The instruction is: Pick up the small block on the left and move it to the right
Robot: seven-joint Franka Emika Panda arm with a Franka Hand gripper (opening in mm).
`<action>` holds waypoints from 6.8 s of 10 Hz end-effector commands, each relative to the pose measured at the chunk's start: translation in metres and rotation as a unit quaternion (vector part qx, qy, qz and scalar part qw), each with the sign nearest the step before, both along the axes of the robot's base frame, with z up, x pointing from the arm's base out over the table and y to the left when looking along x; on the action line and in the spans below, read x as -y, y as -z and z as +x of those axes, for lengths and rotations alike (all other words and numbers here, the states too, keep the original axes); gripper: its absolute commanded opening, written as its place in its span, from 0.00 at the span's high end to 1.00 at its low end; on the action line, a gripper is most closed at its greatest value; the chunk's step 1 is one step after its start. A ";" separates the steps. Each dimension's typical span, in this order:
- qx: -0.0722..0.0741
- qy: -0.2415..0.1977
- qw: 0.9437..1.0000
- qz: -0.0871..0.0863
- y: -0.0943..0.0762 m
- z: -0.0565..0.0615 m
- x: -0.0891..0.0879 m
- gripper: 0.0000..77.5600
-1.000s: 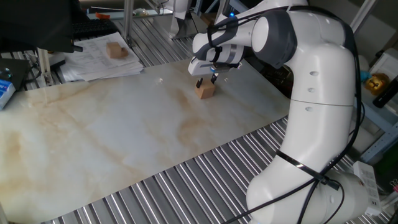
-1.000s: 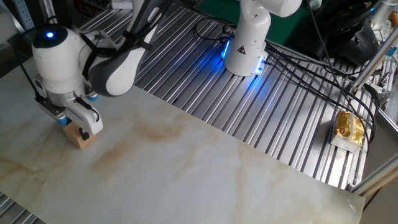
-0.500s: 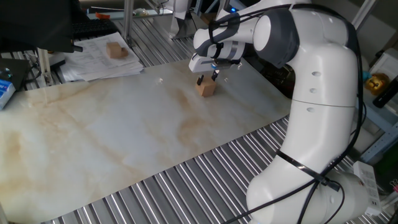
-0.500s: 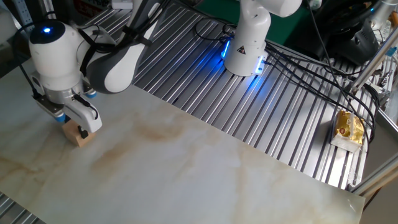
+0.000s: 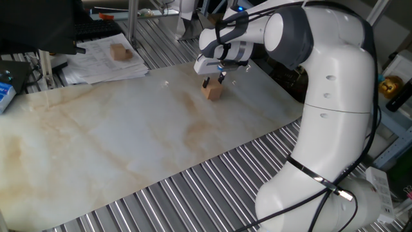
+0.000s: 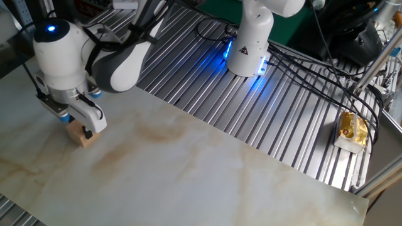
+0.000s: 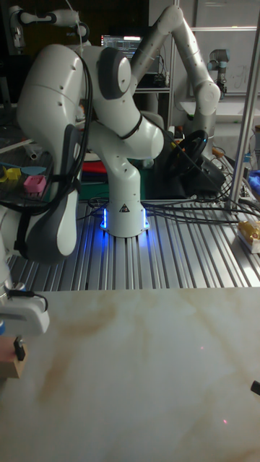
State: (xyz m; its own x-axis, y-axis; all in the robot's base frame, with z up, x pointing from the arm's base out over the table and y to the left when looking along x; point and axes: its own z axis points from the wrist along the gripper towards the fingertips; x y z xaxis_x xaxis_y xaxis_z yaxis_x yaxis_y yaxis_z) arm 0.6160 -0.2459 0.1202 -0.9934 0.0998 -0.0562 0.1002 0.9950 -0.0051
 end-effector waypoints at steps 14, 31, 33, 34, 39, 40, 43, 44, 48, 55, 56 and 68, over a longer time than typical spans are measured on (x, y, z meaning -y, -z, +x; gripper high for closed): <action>-0.009 0.003 1.000 -0.002 -0.055 -0.014 -0.037 0.99; -0.018 -0.003 1.000 -0.001 -0.059 -0.034 -0.077 0.99; -0.018 0.000 1.000 -0.003 -0.059 -0.035 -0.084 0.99; -0.018 -0.001 1.000 -0.008 -0.062 -0.034 -0.088 0.99; -0.024 -0.005 0.999 -0.029 -0.062 -0.034 -0.093 0.99; -0.024 -0.006 0.999 -0.026 -0.062 -0.034 -0.093 0.99; -0.022 -0.010 0.999 -0.027 -0.062 -0.034 -0.093 0.99; -0.019 -0.012 0.999 -0.025 -0.062 -0.034 -0.093 0.99; -0.015 -0.050 0.998 -0.023 -0.062 -0.034 -0.093 0.99; -0.023 -0.155 0.987 -0.036 -0.062 -0.034 -0.093 0.99; -0.013 -0.153 0.988 -0.033 -0.062 -0.034 -0.093 0.99; -0.016 -0.109 0.994 0.008 -0.062 -0.034 -0.096 0.99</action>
